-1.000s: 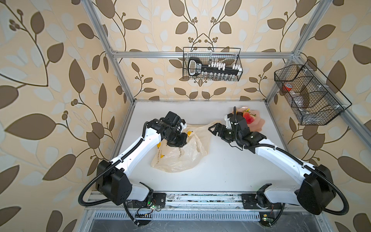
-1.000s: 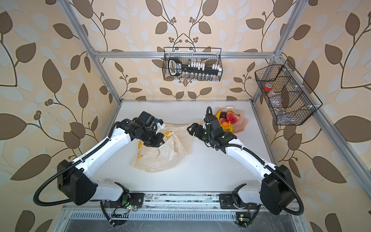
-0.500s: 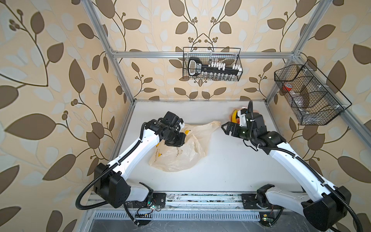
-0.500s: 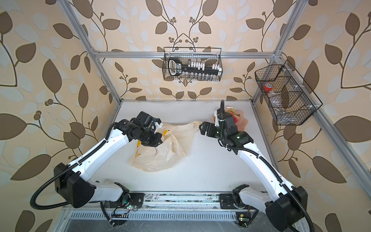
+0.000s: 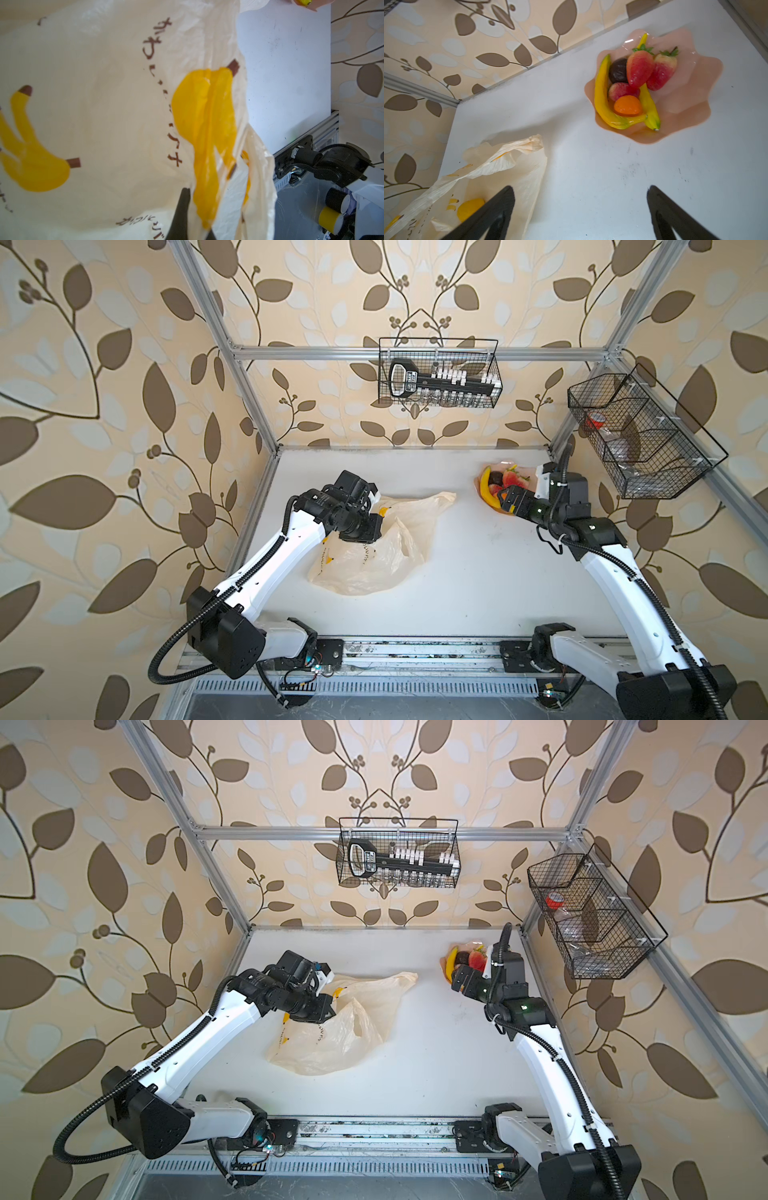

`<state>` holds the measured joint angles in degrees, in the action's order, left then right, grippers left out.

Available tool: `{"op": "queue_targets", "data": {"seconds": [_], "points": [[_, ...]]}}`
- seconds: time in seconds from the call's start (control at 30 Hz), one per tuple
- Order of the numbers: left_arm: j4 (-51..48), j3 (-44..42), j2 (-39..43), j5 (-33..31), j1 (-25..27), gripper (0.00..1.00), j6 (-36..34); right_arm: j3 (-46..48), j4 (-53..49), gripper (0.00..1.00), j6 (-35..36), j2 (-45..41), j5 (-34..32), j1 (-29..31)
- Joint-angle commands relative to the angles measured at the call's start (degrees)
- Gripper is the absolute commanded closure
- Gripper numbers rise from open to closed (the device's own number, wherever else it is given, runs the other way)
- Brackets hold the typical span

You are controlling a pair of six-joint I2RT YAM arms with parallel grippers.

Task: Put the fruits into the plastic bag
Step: 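Withdraw the right gripper from the bag back toward the fruit bowl, then lower the right gripper onto the long yellow banana in the bowl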

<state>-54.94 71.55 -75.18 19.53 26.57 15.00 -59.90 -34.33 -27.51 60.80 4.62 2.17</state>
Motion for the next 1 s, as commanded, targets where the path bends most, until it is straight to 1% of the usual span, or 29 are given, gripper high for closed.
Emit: {"op": "queue_targets", "data": {"seconds": [0.0,0.13,0.3,0.37,0.43,0.57,0.67,0.8,0.97], "points": [[0.2,-0.7,2.4,1.1,0.0,1.00,-1.3,-1.4,-3.5,0.00,3.0,0.9,3.9,-4.2],[-0.8,-0.6,2.6,1.8,0.0,1.00,-2.4,-3.9,-7.1,0.00,5.3,3.1,5.1,-7.7],[0.8,-1.7,2.8,2.0,0.0,1.00,-2.7,-6.8,-9.5,0.00,8.0,5.9,5.0,-8.5],[1.0,-0.8,1.5,3.4,0.0,1.00,-2.6,-8.8,-11.1,0.01,9.5,9.0,5.0,-8.8],[1.0,-0.1,0.9,3.5,0.0,1.00,-2.7,-9.9,-9.9,0.03,10.1,12.0,7.0,-9.0],[1.0,0.1,0.9,3.5,0.0,1.00,-3.2,-11.0,-7.3,0.07,11.4,16.3,8.3,-8.2],[0.0,0.5,0.7,3.5,0.0,1.00,-4.3,-15.0,-7.7,0.13,13.3,20.7,8.6,-6.8],[-0.4,0.7,0.5,3.4,0.0,1.00,-4.9,-20.3,-9.0,0.18,15.8,27.0,6.4,-3.6],[-0.9,1.4,0.0,3.2,0.0,1.00,-5.2,-26.3,-10.3,0.26,16.4,34.9,5.3,-2.0]]}}
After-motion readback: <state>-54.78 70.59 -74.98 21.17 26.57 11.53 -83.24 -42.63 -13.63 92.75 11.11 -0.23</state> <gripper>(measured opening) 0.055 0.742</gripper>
